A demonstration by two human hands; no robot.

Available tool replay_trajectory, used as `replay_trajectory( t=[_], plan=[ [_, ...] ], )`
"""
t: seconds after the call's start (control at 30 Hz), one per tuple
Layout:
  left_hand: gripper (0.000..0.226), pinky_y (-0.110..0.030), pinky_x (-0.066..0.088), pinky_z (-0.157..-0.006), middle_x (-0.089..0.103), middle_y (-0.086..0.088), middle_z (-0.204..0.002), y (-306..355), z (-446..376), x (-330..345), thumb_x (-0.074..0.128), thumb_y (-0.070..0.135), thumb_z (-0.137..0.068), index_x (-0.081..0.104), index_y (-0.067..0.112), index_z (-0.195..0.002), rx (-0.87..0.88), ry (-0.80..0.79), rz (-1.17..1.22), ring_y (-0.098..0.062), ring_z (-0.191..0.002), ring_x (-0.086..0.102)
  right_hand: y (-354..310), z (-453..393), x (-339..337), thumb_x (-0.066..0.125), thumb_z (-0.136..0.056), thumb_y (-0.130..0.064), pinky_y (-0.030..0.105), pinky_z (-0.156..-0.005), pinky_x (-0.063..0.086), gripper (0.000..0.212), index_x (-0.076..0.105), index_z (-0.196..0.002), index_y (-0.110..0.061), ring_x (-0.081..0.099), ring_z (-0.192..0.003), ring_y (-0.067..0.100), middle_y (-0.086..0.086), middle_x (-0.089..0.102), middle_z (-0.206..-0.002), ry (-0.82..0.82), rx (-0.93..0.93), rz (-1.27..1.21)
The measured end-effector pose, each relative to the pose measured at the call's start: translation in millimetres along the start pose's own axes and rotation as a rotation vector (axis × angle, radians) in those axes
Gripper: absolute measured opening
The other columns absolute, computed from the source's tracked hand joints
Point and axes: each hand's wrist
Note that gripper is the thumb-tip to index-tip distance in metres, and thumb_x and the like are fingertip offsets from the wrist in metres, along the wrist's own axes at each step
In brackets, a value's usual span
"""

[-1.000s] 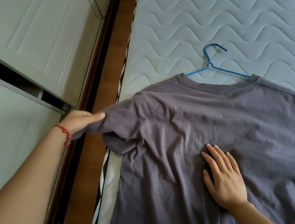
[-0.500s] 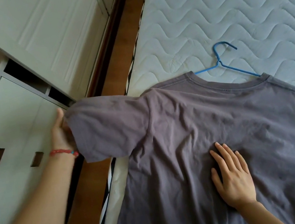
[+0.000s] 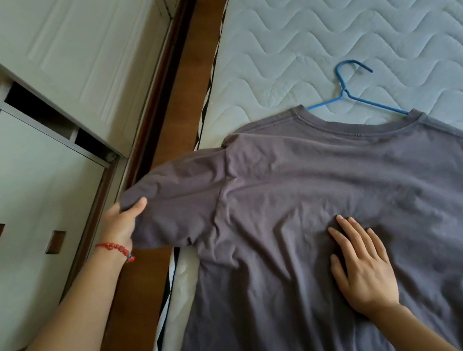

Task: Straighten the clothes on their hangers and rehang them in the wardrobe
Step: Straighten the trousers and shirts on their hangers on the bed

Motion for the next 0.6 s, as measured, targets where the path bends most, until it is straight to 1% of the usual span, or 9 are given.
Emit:
replay_trajectory(
  t=[0.07,0.13,0.2,0.23,0.33,0.43,0.47,0.53,0.6],
  plan=[
    [0.033,-0.038,0.045,-0.089,0.063,-0.015,-0.1,-4,4,-7,0.063,0.008,-0.083,0.059,-0.004,-0.114,0.079,0.098,-0.183,-0.037,-0.11,0.057,0,0,0,0.036,-0.085,-0.03,0.03,-0.115,0.008,0.045,0.052,-0.122,-0.011,0.032,-0.132,0.023,0.012,0.05,-0.138,-0.026,0.003,0.03],
    [0.038,-0.041,0.043,-0.096,0.062,-0.017,-0.114,-10,18,-8,0.061,0.011,-0.084,0.054,0.003,-0.121,0.109,0.188,-0.337,-0.035,-0.114,0.055,-1,0,-2,0.035,-0.086,-0.03,0.03,-0.115,0.006,0.047,0.052,-0.124,-0.011,0.031,-0.133,0.022,0.012,0.049,-0.139,-0.063,0.014,0.064],
    [0.04,-0.043,0.041,-0.099,0.058,-0.015,-0.125,-17,44,-5,0.058,0.012,-0.086,0.051,0.006,-0.125,0.149,0.193,-0.36,-0.031,-0.117,0.053,-4,1,-4,0.034,-0.086,-0.031,0.031,-0.114,0.005,0.048,0.053,-0.126,-0.011,0.028,-0.133,0.021,0.012,0.048,-0.14,-0.091,0.034,0.085],
    [0.038,-0.043,0.041,-0.1,0.057,-0.016,-0.126,-24,58,-4,0.058,0.011,-0.086,0.052,0.006,-0.124,0.217,0.177,-0.377,-0.03,-0.117,0.053,-5,3,-5,0.033,-0.087,-0.031,0.031,-0.113,0.005,0.048,0.053,-0.127,-0.011,0.027,-0.133,0.021,0.012,0.048,-0.141,-0.096,0.05,0.089],
    [0.029,-0.043,0.045,-0.092,0.06,-0.022,-0.114,-47,113,1,0.059,0.002,-0.083,0.06,0.001,-0.112,0.464,0.13,-0.458,-0.036,-0.107,0.056,-11,21,-10,0.034,-0.085,-0.031,0.037,-0.11,0.013,0.049,0.054,-0.125,-0.011,0.029,-0.132,0.024,0.014,0.048,-0.14,-0.061,0.135,0.065],
    [0.022,-0.03,0.042,-0.086,0.063,-0.024,-0.1,-77,170,2,0.06,-0.002,-0.079,0.062,-0.005,-0.101,0.6,0.042,-0.526,-0.038,-0.095,0.059,-13,65,-18,0.036,-0.08,-0.031,0.037,-0.109,0.014,0.051,0.055,-0.123,-0.009,0.032,-0.13,0.025,0.016,0.05,-0.137,-0.008,0.27,0.001],
    [0.023,-0.029,0.041,-0.087,0.063,-0.024,-0.102,-86,185,1,0.061,-0.002,-0.08,0.062,-0.005,-0.103,0.579,-0.002,-0.546,-0.038,-0.097,0.059,-11,85,-20,0.036,-0.078,-0.031,0.038,-0.108,0.016,0.052,0.056,-0.121,-0.009,0.032,-0.129,0.024,0.016,0.051,-0.136,0.013,0.327,-0.022],
    [0.032,-0.036,0.042,-0.091,0.06,-0.025,-0.113,-105,207,-3,0.062,-0.001,-0.081,0.058,-0.005,-0.112,0.43,-0.063,-0.581,-0.039,-0.107,0.056,-6,128,-24,0.039,-0.077,-0.03,0.041,-0.108,0.022,0.052,0.056,-0.121,-0.009,0.034,-0.128,0.025,0.016,0.051,-0.136,0.03,0.461,-0.067],
    [0.04,-0.043,0.041,-0.097,0.055,-0.026,-0.122,-119,221,-10,0.062,0.0,-0.081,0.054,-0.004,-0.119,0.303,-0.071,-0.64,-0.041,-0.115,0.051,-1,172,-27,0.052,-0.078,-0.022,0.047,-0.107,0.028,0.048,0.055,-0.122,-0.007,0.037,-0.129,0.028,0.016,0.048,-0.138,0.02,0.594,-0.1]
  ],
)
Point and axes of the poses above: each hand's wrist, its own z-axis away from the middle knuckle, its own x-axis out of the palm, y = z × x
